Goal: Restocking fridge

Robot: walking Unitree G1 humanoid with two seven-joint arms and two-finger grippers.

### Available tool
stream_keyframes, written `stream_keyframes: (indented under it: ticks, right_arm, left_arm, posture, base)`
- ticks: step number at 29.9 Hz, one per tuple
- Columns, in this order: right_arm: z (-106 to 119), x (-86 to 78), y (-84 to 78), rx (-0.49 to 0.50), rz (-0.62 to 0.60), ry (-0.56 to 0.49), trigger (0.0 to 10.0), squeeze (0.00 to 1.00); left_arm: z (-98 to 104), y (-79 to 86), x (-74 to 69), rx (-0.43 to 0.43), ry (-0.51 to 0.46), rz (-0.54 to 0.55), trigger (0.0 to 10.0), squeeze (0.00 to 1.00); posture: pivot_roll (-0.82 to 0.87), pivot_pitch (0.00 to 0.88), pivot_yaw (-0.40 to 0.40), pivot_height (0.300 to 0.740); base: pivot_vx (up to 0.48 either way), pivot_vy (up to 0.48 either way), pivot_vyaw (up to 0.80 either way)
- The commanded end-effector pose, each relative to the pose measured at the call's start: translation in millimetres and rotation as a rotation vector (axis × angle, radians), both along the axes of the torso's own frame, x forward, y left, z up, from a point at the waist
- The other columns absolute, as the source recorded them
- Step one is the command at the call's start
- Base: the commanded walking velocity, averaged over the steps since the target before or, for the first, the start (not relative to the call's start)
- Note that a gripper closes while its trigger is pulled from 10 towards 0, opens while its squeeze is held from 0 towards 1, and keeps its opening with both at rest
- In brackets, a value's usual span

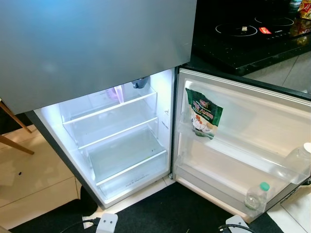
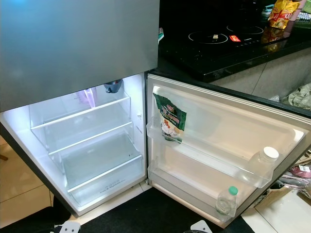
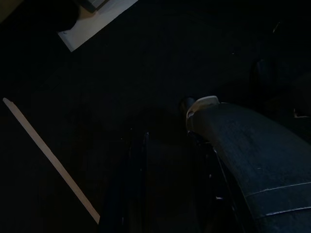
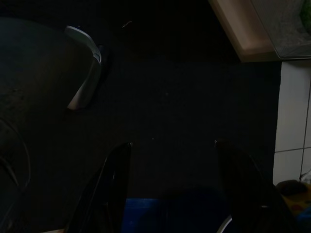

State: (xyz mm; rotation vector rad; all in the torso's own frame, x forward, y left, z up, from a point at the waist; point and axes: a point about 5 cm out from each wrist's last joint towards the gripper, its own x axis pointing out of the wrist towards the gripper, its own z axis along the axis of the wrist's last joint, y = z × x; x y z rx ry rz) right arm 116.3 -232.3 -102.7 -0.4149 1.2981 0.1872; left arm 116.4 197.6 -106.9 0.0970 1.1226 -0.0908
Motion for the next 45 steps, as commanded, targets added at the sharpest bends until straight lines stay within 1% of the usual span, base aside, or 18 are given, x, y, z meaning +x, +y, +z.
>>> stream_keyframes:
  ticks: [1, 11, 16, 20, 27, 31, 38, 45]
  right_arm:
    - [0, 1.3, 2.8, 0.006, -0.005, -0.004, 10.0, 0.00]
    - [0, 1.7, 3.2, 0.008, -0.005, -0.002, 10.0, 0.00]
    - [0, 1.9, 3.9, 0.011, -0.001, 0.004, 10.0, 0.00]
    - [-1, 2.3, 5.1, 0.017, -0.025, -0.008, 10.0, 0.00]
    - [-2, -1.1, 7.4, 0.022, -0.014, 0.010, 10.0, 0.00]
    - [-3, -2.2, 9.2, 0.027, -0.024, 0.010, 10.0, 0.00]
    - [-2, -1.5, 7.2, 0.021, -0.032, 0.004, 10.0, 0.00]
    - [-1, 1.5, 5.7, 0.016, -0.027, -0.003, 10.0, 0.00]
  left_arm:
    - [-4, -1.3, -12.4, -0.004, 0.057, -0.016, 10.0, 0.00]
    - [-5, -1.6, -13.8, -0.005, 0.062, -0.012, 10.0, 0.00]
    - [-4, -0.6, -14.2, -0.006, 0.061, 0.004, 10.0, 0.00]
    - [-5, 1.8, -16.9, 0.003, 0.079, 0.000, 10.0, 0.00]
    - [-3, 7.8, -14.7, 0.016, 0.070, 0.008, 10.0, 0.00]
    - [-3, 10.4, -13.8, 0.021, 0.077, -0.026, 10.0, 0.00]
    - [-3, 10.3, -12.9, 0.020, 0.078, -0.029, 10.0, 0.00]
    - [-3, 8.4, -13.0, 0.012, 0.082, -0.027, 10.0, 0.00]
  posture:
    - [-0.03, 0.000, 0.013, 0.740]
    - [-0.02, 0.000, 0.016, 0.740]
    - [-0.03, 0.000, 0.023, 0.740]
    - [-0.03, 0.000, 0.033, 0.740]
    - [-0.03, 0.000, 0.038, 0.740]
    - [-0.04, 0.000, 0.047, 0.740]
    - [-0.04, 0.000, 0.044, 0.740]
    - [-0.04, 0.000, 0.044, 0.740]
  base:
    - [0.000, 0.000, 0.00]
    - [0.000, 0.000, 0.00]
    - [0.000, 0.000, -0.78]
    - [0.000, 0.000, -0.77]
    - [0.000, 0.000, -0.78]
    - [0.000, 0.000, -0.78]
    - [0.000, 0.000, -0.77]
    - [0.000, 0.000, 0.00]
